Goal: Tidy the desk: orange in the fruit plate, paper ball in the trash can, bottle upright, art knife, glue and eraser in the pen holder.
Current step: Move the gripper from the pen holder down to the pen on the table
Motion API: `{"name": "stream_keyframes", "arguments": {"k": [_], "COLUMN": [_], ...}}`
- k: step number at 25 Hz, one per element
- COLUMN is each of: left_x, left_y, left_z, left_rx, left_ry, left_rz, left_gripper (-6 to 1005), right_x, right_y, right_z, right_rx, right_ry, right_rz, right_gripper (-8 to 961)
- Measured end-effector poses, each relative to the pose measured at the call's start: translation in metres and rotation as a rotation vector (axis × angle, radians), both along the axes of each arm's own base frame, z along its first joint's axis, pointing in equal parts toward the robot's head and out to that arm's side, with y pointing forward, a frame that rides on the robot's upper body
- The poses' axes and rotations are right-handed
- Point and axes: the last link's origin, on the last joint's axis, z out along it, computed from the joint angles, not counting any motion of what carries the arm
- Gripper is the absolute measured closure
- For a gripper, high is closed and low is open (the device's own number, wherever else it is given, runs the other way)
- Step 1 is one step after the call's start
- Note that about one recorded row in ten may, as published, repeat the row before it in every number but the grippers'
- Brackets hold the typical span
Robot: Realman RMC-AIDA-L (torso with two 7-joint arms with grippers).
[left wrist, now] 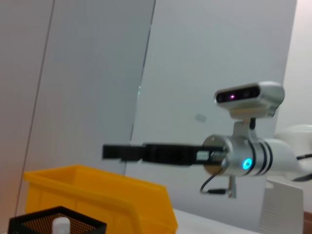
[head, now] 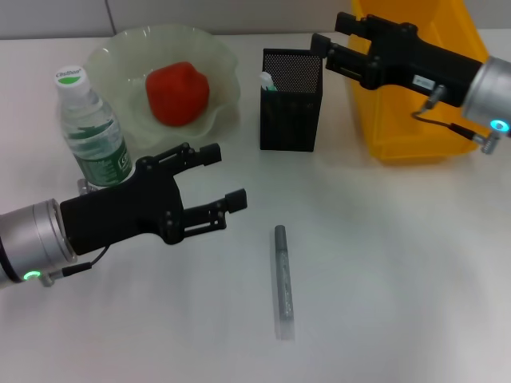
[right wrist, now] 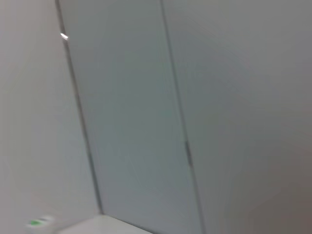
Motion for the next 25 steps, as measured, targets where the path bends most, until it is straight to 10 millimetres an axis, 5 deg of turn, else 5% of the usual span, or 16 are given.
{"name": "stream_keyframes", "arguments": {"k": [10, 25], "left_x": [-0.007, -0.013], "left_y": [-0.004, -0.01], "left_z": [0.001, -0.001], "left_rx": [-0.01, -0.055], "left_ry": [0.038, 0.085], "left_rz": [-0.005, -0.015], "left_gripper": [184, 184], "right_x": [0.022, 0.024], "right_y": [-0.043, -0.058], "right_z": [0.016, 0.025], "right_rx": [-0.067, -0.136], "right_ry": [0.098, 0.032], "right_rz": [0.04, 0.138], "right_gripper": [317, 247]}}
